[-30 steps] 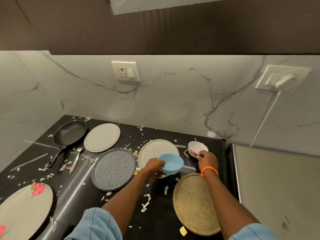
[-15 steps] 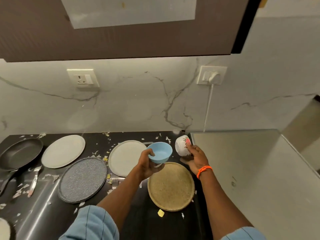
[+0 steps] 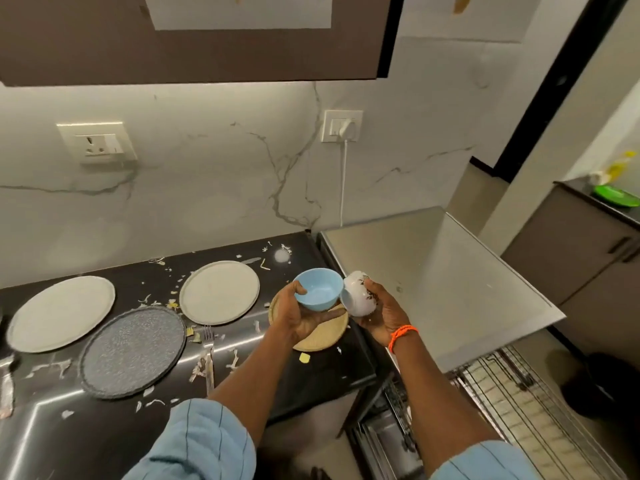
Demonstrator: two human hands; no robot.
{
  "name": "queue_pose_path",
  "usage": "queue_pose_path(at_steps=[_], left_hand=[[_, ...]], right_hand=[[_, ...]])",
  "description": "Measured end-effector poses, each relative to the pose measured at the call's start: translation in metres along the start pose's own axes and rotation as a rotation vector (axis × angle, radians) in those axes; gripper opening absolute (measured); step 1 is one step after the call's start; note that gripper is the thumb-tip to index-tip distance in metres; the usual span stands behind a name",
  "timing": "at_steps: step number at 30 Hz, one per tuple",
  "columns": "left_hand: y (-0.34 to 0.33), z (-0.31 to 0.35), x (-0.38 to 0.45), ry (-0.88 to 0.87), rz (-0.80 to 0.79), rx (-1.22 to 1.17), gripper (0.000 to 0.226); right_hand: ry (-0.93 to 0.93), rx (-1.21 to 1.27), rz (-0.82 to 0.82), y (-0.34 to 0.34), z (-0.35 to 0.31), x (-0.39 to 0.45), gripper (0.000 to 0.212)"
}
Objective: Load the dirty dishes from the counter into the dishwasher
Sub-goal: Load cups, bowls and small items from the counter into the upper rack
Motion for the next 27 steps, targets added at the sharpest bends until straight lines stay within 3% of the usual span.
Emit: queue_pose_path(at_steps=[6,10,17,23,27], left_hand=[[0.004,-0.025,-0.044,0.066,-0.119,0.043,0.045],[-0.001,-0.037,-0.063,0.1,-0.163,0.037,0.062],[-0.025,-0.063,-0.073,0.171,-0.222,0.021,0.066],[-0.051,-0.113,-0.069,0.254,-0.278,0.007,0.078],[-0.074,-0.168,-0.07,0.328,-0.283,0.021,0.092]], right_hand=[[-0.019,-0.102,-0.018,0.028,0.016,-0.051,0.066],[-0.031,-0.111,0.039,0.048,0.021,-0.07,0.069],[0.092,0.079,0.096,0.087,0.01,-0.105,0.066],[0.089,0.256,0.225,0.162,0.008,-0.12,0.085],[0.078,0.308,0.333,0.224,0.009,-0.139,0.087]])
Point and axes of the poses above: each hand's wrist, its own x-axis towards the middle knuckle, its own y-axis out of the back of the hand, z = x × y, the point moved 8 cm from there along x, towards the middle knuckle, and after that the axes turned 11 degrees about z, right-handed, at the moved point
